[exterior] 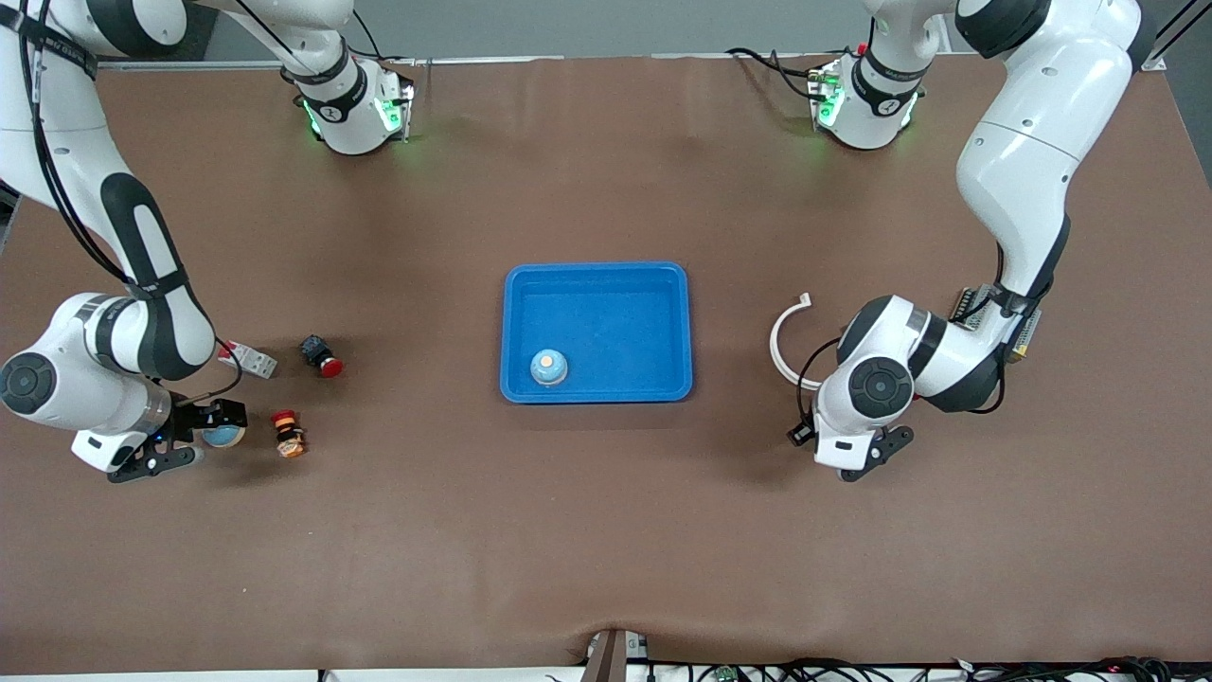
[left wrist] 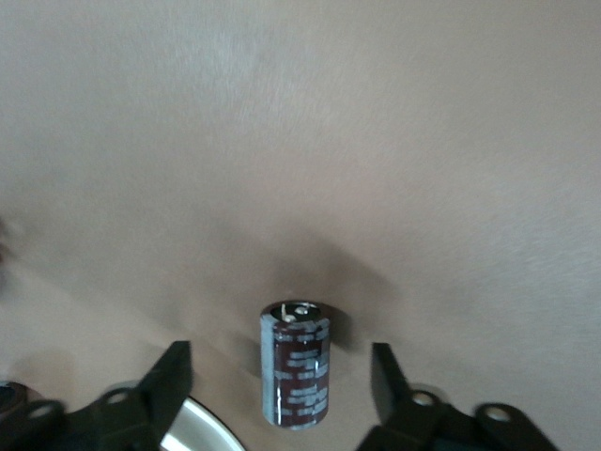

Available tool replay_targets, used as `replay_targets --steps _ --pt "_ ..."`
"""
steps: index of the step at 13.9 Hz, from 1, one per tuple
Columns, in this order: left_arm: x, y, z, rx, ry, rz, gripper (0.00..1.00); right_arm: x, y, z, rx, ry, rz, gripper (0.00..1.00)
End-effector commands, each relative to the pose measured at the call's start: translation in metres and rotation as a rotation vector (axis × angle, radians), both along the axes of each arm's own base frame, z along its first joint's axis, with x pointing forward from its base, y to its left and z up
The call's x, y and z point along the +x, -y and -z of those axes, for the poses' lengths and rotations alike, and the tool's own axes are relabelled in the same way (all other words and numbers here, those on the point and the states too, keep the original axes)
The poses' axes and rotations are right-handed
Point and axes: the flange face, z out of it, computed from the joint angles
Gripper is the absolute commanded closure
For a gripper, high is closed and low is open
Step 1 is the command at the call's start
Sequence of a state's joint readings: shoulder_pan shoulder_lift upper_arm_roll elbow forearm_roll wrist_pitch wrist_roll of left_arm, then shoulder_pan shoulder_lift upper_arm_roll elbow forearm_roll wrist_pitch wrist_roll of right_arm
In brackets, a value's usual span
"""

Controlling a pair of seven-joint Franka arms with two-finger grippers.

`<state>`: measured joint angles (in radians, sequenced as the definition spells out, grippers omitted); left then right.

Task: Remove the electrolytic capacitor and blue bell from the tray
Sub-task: 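Place the capacitor with the left gripper while the right gripper places the bell, then grasp the second bell with the right gripper while the left gripper withdraws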

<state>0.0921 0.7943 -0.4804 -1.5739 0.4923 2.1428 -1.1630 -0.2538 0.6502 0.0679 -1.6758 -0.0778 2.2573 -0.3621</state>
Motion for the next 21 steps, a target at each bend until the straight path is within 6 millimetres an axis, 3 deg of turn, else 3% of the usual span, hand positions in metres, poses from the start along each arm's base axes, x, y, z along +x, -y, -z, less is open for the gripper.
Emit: replay_targets --steps 1,5,10,17,20,21 --pt "0.004 0.001 -0.045 0.028 0.068 0.026 0.00 -0.001 -0.045 -0.051 -0.013 -0.036 0.126 0.00" --pt "0.008 -0.009 -0.109 0.048 0.113 0.129 0.00 -0.003 -0.121 -0.085 0.013 -0.042 0.263 0.00" --pt "0.006 -0.041 -0.201 0.027 0.156 0.215 0.00 -0.021 -0.236 -0.095 0.037 -0.040 0.443 0.00" --pt "-0.009 -0.103 -0.311 -0.037 0.187 0.319 0.00 -0.075 -0.420 -0.095 0.064 0.049 0.679 0.00" --pt "-0.010 -0.132 -0.358 -0.031 0.151 0.459 0.00 -0.098 -0.462 -0.089 0.057 0.046 0.667 0.00" --pt "-0.010 -0.139 -0.366 -0.031 0.147 0.496 0.00 -0.105 -0.474 -0.083 0.049 0.038 0.657 0.00"
